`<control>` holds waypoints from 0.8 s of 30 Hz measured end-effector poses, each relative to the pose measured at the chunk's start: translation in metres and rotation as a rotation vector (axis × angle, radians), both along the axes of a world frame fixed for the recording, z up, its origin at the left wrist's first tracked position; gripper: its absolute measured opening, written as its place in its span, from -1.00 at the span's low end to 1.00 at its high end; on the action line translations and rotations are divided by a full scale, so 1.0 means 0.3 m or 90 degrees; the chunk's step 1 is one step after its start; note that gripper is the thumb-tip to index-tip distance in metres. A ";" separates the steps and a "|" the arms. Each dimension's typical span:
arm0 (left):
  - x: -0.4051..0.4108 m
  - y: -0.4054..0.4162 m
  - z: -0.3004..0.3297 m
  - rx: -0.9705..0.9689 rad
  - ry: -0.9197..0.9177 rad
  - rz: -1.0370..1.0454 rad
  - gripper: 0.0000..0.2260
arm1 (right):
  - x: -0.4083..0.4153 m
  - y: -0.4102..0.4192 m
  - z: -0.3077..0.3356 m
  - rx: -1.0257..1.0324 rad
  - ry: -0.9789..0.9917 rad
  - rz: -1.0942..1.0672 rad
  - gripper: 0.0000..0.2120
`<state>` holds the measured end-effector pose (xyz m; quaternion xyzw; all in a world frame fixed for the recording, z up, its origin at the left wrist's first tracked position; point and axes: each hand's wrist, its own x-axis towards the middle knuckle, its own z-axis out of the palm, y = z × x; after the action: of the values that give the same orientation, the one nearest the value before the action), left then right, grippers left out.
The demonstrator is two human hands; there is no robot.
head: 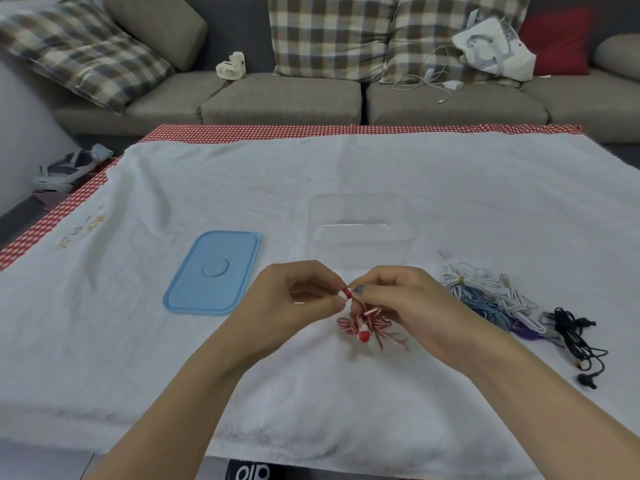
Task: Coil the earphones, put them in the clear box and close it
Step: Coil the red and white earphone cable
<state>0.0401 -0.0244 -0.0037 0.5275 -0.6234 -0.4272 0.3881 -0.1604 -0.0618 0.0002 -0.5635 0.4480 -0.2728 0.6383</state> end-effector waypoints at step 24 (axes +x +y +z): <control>-0.028 -0.031 0.001 0.103 0.270 0.042 -0.95 | 0.047 0.014 0.044 0.152 -0.211 -0.121 -0.95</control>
<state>0.0318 -0.0338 -0.0034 0.4758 -0.4740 -0.5640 0.4804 -0.1462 -0.0576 0.0135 -0.3865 0.4176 -0.3654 0.7367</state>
